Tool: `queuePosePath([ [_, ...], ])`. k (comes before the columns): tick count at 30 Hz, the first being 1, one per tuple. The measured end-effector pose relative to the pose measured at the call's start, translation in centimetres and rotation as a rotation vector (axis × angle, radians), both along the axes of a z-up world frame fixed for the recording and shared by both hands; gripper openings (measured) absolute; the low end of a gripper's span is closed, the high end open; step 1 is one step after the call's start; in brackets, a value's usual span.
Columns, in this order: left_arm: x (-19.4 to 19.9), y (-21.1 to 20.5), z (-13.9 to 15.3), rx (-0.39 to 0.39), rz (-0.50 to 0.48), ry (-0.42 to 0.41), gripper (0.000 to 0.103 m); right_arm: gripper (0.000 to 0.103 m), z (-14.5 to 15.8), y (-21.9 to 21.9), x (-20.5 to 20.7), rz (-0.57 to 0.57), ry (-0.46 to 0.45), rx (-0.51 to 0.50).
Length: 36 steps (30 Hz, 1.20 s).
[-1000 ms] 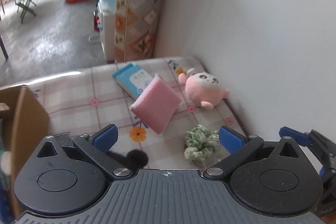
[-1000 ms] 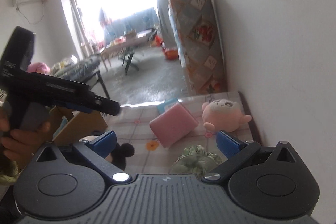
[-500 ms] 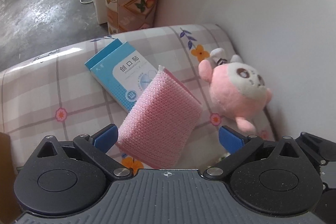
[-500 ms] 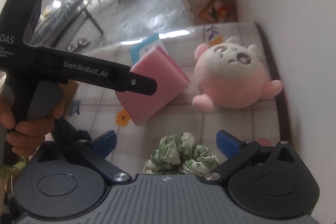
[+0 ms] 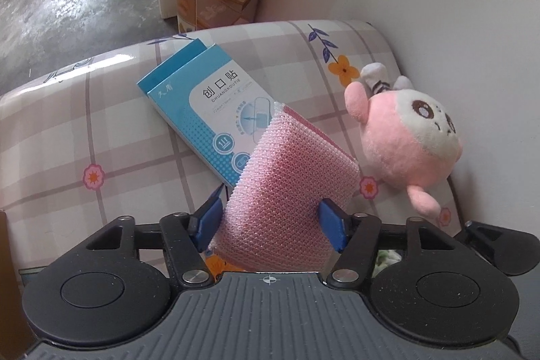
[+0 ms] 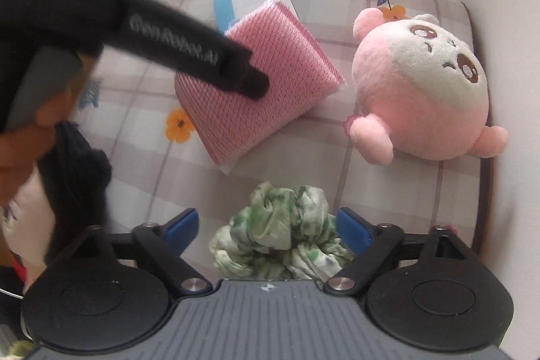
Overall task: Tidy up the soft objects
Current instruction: 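Grasp the pink sponge with the left gripper while the right gripper grasps the green scrunchie, then lift the sponge and scrunchie and carry both over the cardboard box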
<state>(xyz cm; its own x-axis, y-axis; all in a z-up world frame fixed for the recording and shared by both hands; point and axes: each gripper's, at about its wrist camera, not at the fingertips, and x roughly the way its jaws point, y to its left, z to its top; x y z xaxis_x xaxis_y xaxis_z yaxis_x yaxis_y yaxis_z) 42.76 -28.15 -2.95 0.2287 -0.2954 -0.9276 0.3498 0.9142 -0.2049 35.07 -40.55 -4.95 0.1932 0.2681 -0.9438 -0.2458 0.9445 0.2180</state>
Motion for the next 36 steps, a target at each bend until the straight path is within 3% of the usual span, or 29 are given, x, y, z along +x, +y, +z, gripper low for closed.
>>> queuePosePath([
  [2, 0.0, 0.1, 0.1, -0.008, 0.003, -0.001, 0.052, 0.075, -0.1, 0.4, -0.2, 0.016, -0.009, -0.037],
  [6, -0.1, 0.6, 0.5, -0.039, 0.021, -0.007, 0.042, 0.048, 0.1, 0.3, -0.8, 0.03, -0.03, -0.054],
  [8, -0.2, 0.9, 0.9, -0.06, 0.031, -0.014, 0.035, 0.039, 0.6, 0.3, -1.2, 0.032, -0.055, -0.062],
  [11, -0.3, 1.4, 1.7, -0.095, 0.047, -0.022, 0.032, 0.034, 1.8, -0.1, -1.6, 0.022, -0.114, -0.046],
  [26, -4.6, 3.9, 9.0, -0.175, 0.075, -0.169, 0.029, 0.033, 9.0, -1.8, -5.0, -0.097, -0.355, 0.075],
  [36, -13.4, 12.9, 16.2, -0.234, 0.101, -0.329, 0.029, 0.033, 16.3, -0.4, -13.6, -0.091, -0.576, 0.231],
])
